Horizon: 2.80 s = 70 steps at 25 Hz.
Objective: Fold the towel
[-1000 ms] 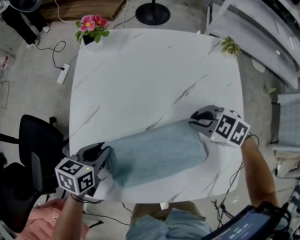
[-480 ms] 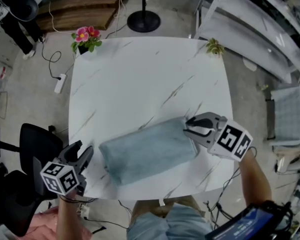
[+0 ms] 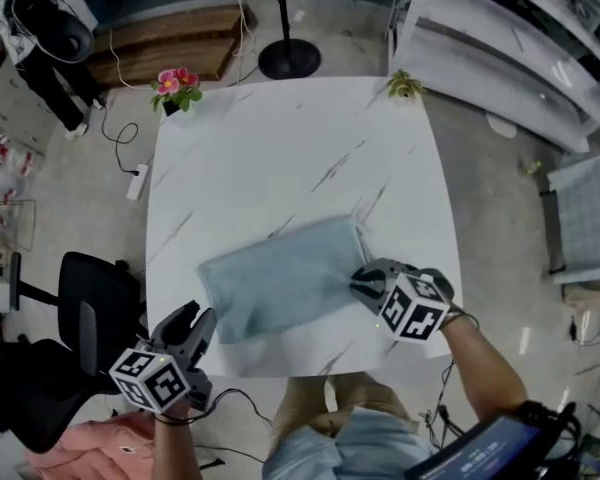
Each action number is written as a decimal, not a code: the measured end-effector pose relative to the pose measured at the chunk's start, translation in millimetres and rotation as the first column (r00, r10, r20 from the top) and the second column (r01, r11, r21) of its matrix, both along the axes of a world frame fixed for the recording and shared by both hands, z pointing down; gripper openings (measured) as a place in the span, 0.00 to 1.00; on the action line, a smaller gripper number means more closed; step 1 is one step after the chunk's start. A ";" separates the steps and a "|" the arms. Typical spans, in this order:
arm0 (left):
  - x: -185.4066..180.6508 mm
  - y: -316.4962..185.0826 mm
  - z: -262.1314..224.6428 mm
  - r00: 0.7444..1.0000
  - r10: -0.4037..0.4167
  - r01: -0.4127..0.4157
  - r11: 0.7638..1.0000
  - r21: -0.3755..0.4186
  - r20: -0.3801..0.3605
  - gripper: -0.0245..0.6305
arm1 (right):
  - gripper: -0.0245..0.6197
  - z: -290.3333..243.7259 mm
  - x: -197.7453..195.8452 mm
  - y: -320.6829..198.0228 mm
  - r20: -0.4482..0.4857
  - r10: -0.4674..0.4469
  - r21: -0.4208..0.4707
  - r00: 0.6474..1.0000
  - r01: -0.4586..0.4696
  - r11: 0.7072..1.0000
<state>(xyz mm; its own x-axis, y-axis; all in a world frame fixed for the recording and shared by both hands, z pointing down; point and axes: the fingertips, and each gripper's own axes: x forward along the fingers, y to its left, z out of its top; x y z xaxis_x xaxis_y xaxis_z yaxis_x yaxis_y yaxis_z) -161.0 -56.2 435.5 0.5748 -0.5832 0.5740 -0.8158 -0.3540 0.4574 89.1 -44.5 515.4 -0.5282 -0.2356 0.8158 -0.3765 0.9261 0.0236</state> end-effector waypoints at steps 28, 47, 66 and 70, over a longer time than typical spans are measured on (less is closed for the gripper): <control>51.8 60.3 8.4 0.970 0.160 -0.174 0.982 -0.068 -0.182 0.28 | 0.43 15.7 35.9 0.7 0.080 0.987 -0.893 0.139 -0.430 0.132; -56.5 67.4 -36.8 0.971 0.050 -0.042 0.998 0.039 -0.236 0.26 | 0.16 -120.0 -80.1 -24.3 0.304 0.560 -0.076 0.770 -0.567 0.820; -125.6 104.1 -33.1 0.968 -0.061 0.071 0.997 0.032 -0.244 0.25 | 0.15 -58.0 -247.9 31.2 -0.070 -0.050 0.197 0.996 0.063 0.978; -128.3 105.4 -26.5 0.968 -0.060 0.068 0.997 0.023 -0.243 0.25 | 0.16 -29.8 -253.9 39.3 -0.125 -0.099 0.183 0.987 0.121 0.976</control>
<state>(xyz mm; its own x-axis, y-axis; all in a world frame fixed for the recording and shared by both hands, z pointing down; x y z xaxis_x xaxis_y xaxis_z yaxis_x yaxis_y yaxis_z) -289.3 49.2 409.0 0.6555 -0.6386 0.4032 -0.7034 -0.3218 0.6338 -164.7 -5.1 485.6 -0.4654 -0.3368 0.8185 -0.2572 0.9363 0.2391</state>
